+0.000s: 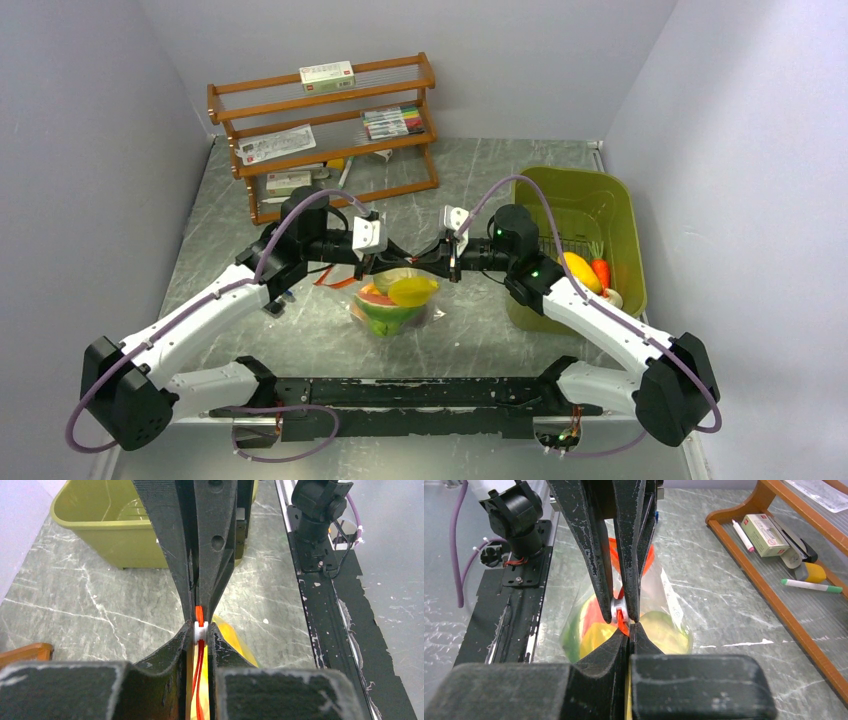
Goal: Place the food in the zip-top bag and seal the zipper
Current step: Zip the zipper food storage bag at the center of the board.
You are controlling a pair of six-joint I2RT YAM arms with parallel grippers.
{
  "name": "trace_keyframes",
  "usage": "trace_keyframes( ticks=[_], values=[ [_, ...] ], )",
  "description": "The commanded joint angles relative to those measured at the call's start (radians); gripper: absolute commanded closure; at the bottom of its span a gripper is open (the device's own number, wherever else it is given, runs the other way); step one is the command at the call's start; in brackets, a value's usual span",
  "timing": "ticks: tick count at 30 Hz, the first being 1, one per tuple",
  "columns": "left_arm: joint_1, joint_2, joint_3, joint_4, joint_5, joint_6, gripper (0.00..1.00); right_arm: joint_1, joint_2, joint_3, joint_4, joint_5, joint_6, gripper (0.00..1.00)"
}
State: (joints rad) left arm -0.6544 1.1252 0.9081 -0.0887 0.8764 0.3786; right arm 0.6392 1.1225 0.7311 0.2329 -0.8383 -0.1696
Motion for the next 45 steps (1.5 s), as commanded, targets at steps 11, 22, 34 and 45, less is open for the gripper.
trace_keyframes(
  ticks=[11, 22, 34, 45],
  values=[
    [-0.006, -0.027, 0.001, -0.099, -0.047, 0.025, 0.93, -0.008, -0.071, -0.018, 0.063, 0.01, -0.01, 1.0],
    [-0.005, -0.039, -0.01, -0.125, -0.104, 0.038, 0.93, -0.013, -0.114, -0.035, 0.079, 0.011, 0.004, 1.0],
    [-0.004, -0.065, -0.032, -0.065, -0.047, -0.006, 0.93, -0.011, -0.092, -0.046, 0.085, -0.019, 0.02, 0.83],
    [-0.004, -0.036, -0.01, -0.061, -0.028, -0.012, 0.93, 0.004, -0.01, 0.053, -0.06, -0.041, -0.069, 0.81]
  ],
)
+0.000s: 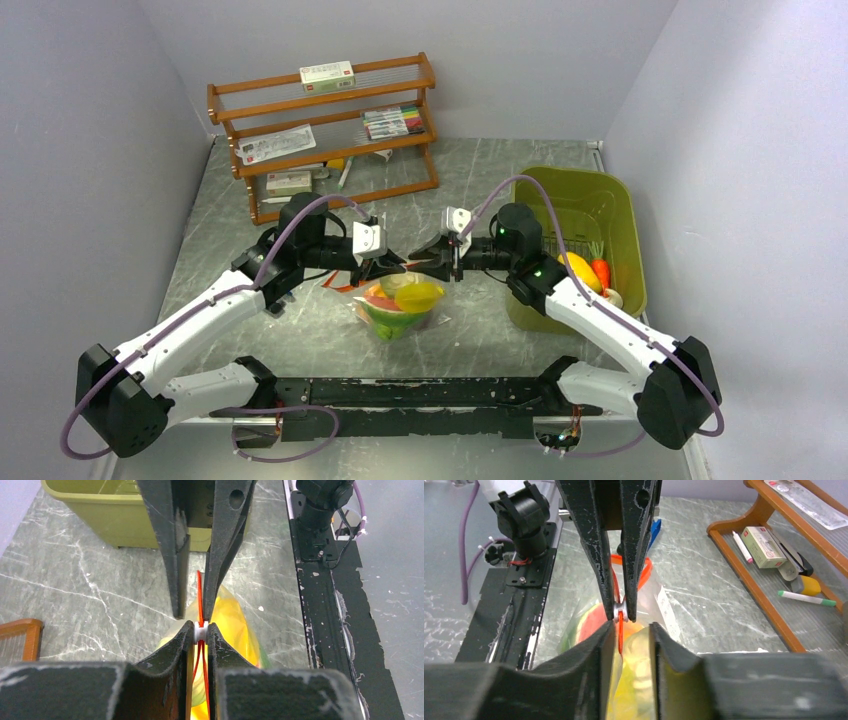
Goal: Place the food in the zip-top bag and seal the zipper
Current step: Zip the zipper food storage bag at the center of the board.
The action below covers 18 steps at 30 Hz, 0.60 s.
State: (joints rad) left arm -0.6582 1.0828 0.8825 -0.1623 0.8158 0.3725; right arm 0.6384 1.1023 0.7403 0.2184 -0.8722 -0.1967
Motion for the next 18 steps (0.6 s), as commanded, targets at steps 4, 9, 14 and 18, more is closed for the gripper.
trace_keyframes(
  ticks=[4, 9, 14, 18],
  values=[
    [0.001, 0.007, 0.011, 0.006, 0.031, -0.004, 0.93, 0.005, 0.002, 0.041, -0.015, 0.026, -0.028, 1.0],
    [0.001, -0.004, 0.004, -0.043, 0.005, 0.025, 0.93, 0.005, -0.032, 0.016, 0.031, 0.078, 0.005, 1.0],
    [0.0, -0.024, -0.016, -0.076, -0.022, 0.048, 0.93, 0.0, -0.063, 0.007, 0.028, 0.103, 0.004, 1.0],
    [0.001, -0.041, -0.035, -0.08, -0.03, 0.048, 0.93, -0.015, -0.095, -0.009, 0.058, 0.132, 0.026, 1.0]
  ],
)
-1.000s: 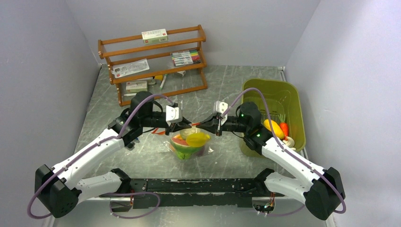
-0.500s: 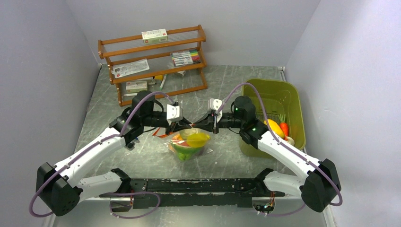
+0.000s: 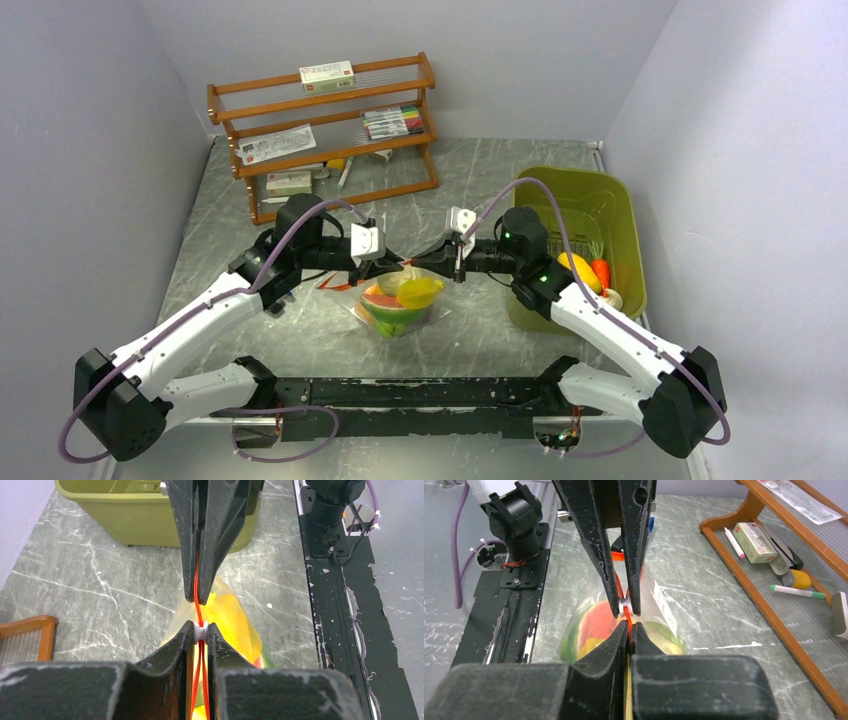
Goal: Place the food in the zip-top bag and seal the zipper
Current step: Zip the zipper food storage bag at the center of the board.
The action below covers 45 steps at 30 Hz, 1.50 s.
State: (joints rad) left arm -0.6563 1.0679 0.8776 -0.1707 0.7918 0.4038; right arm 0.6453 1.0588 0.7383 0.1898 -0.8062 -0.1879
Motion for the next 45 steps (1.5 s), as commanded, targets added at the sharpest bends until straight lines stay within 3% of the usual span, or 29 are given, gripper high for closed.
trace_keyframes(
  ticks=[1, 9, 27, 33, 37, 45],
  values=[
    [-0.002, -0.029, -0.03, -0.076, -0.011, 0.019, 0.93, -0.025, -0.056, -0.011, 0.09, 0.07, 0.018, 1.0],
    [-0.002, -0.058, -0.011, -0.157, -0.051, 0.066, 0.93, -0.053, -0.087, -0.024, 0.087, 0.071, 0.02, 1.0],
    [-0.002, -0.14, 0.007, -0.308, -0.198, 0.131, 0.93, -0.25, -0.152, -0.097, 0.161, -0.01, 0.116, 1.0],
    [-0.002, -0.158, 0.013, -0.319, -0.189, 0.139, 0.93, -0.259, -0.123, -0.083, 0.11, -0.053, 0.052, 0.99],
    [-0.002, -0.154, 0.014, -0.301, -0.167, 0.138, 0.93, -0.255, -0.084, -0.026, -0.019, -0.141, -0.025, 0.63],
    [-0.001, -0.133, 0.027, -0.279, -0.136, 0.143, 0.93, -0.124, 0.003, 0.135, -0.31, -0.096, -0.212, 0.45]
  ],
)
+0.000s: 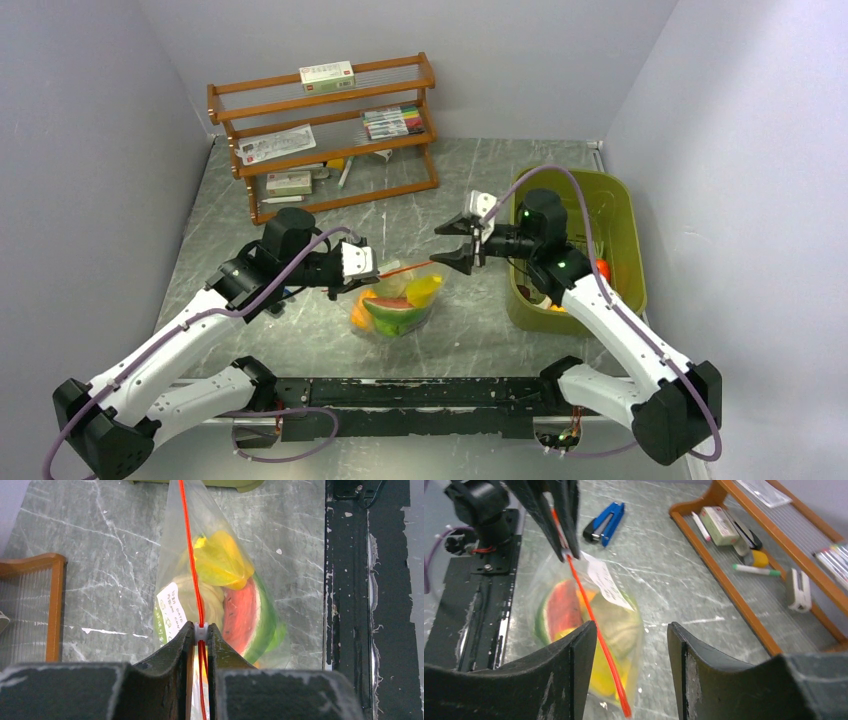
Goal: Place the food in the zip-top bag and seal the zipper
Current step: Zip the zipper food storage bag at the center of the board.
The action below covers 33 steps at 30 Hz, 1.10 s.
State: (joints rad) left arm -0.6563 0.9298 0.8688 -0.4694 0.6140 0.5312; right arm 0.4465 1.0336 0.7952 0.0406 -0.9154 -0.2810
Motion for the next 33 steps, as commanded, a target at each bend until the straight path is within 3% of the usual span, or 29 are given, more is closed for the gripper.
trace_keyframes(
  ticks=[1, 5, 19, 22, 27, 33],
  values=[
    [-0.002, 0.006, 0.035, 0.026, 0.043, 0.013, 0.93, 0.1, 0.039, 0.097, -0.192, 0.028, -0.139, 0.45],
    [-0.002, 0.0, 0.031, 0.035, 0.046, 0.006, 0.93, 0.189, 0.078, 0.143, -0.259, 0.056, -0.168, 0.43],
    [-0.002, -0.013, 0.018, 0.058, 0.074, -0.006, 0.93, 0.354, 0.216, 0.2, -0.228, 0.22, -0.156, 0.42],
    [-0.002, -0.012, 0.013, 0.059, 0.073, -0.004, 0.93, 0.363, 0.235, 0.199, -0.221, 0.221, -0.169, 0.56],
    [-0.001, -0.022, 0.014, 0.046, 0.067, 0.002, 0.93, 0.365, 0.223, 0.22, -0.212, 0.258, -0.184, 1.0],
    [-0.002, -0.03, 0.018, 0.025, 0.047, 0.014, 0.93, 0.364, 0.154, 0.167, -0.187, 0.267, -0.217, 1.0]
  ],
)
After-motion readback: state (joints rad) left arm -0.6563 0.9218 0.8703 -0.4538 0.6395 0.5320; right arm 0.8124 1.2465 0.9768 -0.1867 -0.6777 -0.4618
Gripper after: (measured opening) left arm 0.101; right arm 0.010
